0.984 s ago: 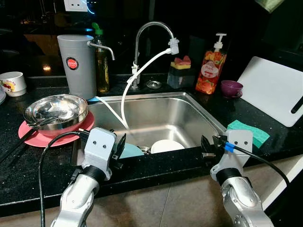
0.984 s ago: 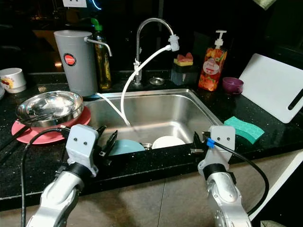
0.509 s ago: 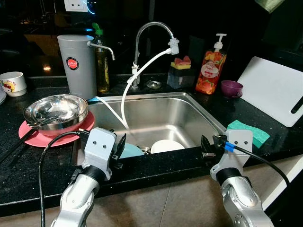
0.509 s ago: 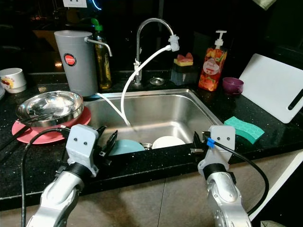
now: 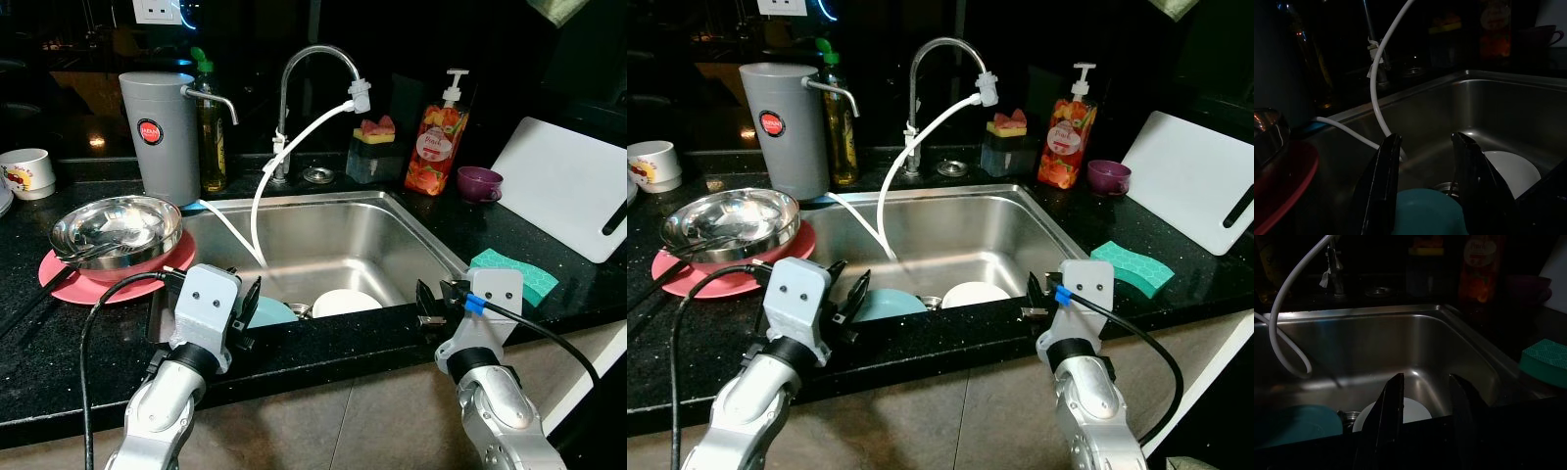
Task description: Kitchen organization
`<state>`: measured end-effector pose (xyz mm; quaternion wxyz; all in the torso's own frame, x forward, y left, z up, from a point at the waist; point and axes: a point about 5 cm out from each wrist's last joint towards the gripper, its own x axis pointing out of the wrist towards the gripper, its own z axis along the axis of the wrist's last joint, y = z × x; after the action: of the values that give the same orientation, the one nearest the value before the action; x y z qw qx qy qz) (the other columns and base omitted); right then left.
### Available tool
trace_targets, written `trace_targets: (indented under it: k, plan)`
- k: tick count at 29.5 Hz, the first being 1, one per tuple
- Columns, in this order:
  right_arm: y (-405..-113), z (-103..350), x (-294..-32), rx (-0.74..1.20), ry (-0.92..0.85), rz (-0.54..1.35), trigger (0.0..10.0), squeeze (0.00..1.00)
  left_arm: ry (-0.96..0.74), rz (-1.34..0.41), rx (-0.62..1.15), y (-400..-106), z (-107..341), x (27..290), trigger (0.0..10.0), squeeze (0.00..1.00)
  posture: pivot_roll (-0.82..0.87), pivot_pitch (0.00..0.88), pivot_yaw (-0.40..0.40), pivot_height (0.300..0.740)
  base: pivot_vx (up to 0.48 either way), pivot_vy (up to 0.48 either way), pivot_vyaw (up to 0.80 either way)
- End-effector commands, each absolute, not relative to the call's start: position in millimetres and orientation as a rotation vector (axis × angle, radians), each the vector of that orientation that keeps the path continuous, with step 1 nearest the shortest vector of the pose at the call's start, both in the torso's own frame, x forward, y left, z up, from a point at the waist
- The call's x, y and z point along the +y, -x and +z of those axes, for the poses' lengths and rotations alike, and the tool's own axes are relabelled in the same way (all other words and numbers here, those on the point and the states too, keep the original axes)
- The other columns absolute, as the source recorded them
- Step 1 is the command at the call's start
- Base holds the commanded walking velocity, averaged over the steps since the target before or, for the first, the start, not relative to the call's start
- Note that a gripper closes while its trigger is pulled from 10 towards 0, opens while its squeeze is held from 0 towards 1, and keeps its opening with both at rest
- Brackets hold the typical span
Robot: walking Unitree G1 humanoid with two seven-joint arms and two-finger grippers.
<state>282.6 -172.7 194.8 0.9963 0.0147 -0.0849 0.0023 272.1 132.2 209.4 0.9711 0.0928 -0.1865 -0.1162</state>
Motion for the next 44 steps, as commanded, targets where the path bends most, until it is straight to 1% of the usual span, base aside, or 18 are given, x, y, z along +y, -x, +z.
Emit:
trace_targets:
  k: [1, 44]
  plan:
    - [-280.4, 195.3, -174.4, -0.172, -0.041, -0.007, 10.0, 0.0, -0.18, -0.252, -0.368, -273.2, 207.0, 128.9, 10.0, 0.0, 0.08, 0.072, -0.075, 0.74, 0.0, 0.0, 0.0]
    - [-280.9, 195.3, -173.2, -0.172, -0.041, 0.0, 10.0, 0.0, -0.178, -0.255, -0.371, -273.5, 207.5, 127.7, 10.0, 0.0, 0.08, 0.072, -0.076, 0.74, 0.0, 0.0, 0.0]
